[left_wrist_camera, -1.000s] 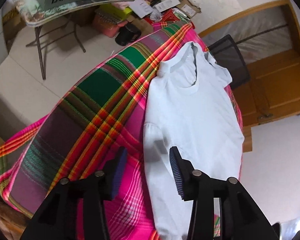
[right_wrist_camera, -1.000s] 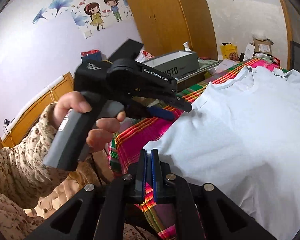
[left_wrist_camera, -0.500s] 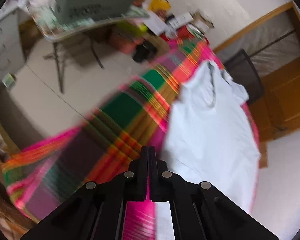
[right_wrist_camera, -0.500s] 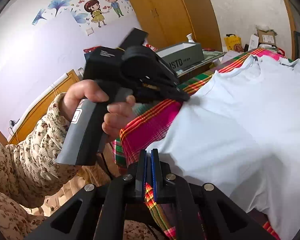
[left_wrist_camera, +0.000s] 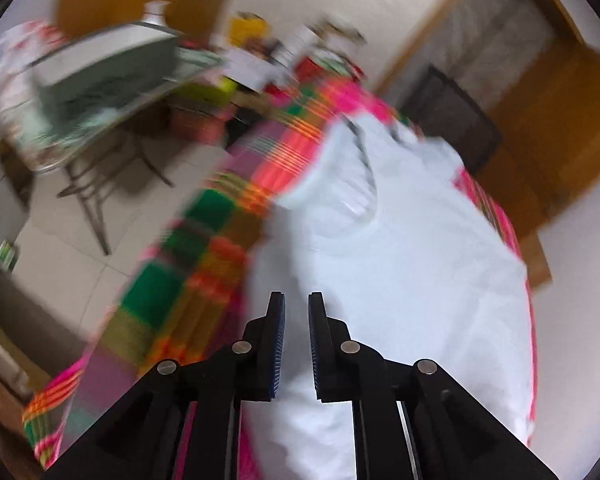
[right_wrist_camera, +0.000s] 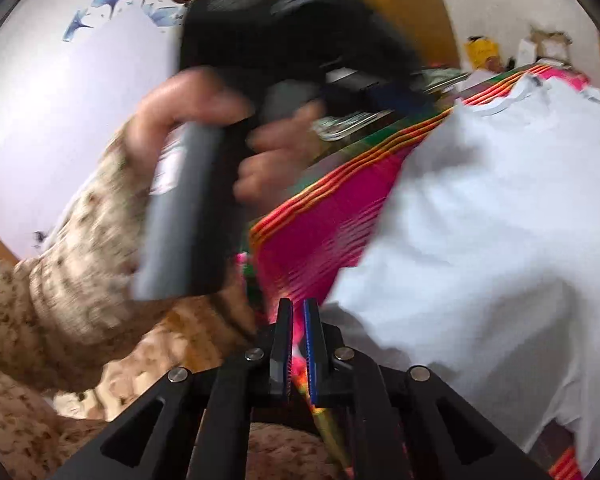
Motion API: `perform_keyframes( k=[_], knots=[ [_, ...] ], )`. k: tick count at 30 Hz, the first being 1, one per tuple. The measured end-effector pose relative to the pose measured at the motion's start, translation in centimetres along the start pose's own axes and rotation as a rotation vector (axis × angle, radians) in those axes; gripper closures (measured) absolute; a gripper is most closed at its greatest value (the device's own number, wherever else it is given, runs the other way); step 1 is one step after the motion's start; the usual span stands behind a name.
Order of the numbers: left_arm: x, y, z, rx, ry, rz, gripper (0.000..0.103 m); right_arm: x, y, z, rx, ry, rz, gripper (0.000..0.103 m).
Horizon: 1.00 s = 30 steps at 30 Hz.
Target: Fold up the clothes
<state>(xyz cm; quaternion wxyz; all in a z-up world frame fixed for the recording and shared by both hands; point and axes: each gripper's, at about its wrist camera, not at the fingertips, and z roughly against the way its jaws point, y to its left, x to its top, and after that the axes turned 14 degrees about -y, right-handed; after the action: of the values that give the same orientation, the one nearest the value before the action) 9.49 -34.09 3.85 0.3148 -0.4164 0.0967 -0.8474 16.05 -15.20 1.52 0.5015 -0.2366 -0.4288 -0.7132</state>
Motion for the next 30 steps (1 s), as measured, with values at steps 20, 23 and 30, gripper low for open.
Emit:
perform_keyframes(
  k=[20,23,30],
  knots=[
    [0.7,1.4,-4.0,0.072,0.043,-0.008,0.089,-2.0,-15.1,18.0,-0.756,-0.261,-0.312,0.078],
    [0.7,1.6,-3.8,0.073,0.044,-0.004,0.090,-5.2,-16.6,20.7,-0.892,-0.229,-0.359,0.078],
    [0.7,1.4,-3.8,0.081,0.046,-0.023,0.090,-11.0,-16.9,26.3,-1.048,-0.231,-0.450,0.078]
  ],
)
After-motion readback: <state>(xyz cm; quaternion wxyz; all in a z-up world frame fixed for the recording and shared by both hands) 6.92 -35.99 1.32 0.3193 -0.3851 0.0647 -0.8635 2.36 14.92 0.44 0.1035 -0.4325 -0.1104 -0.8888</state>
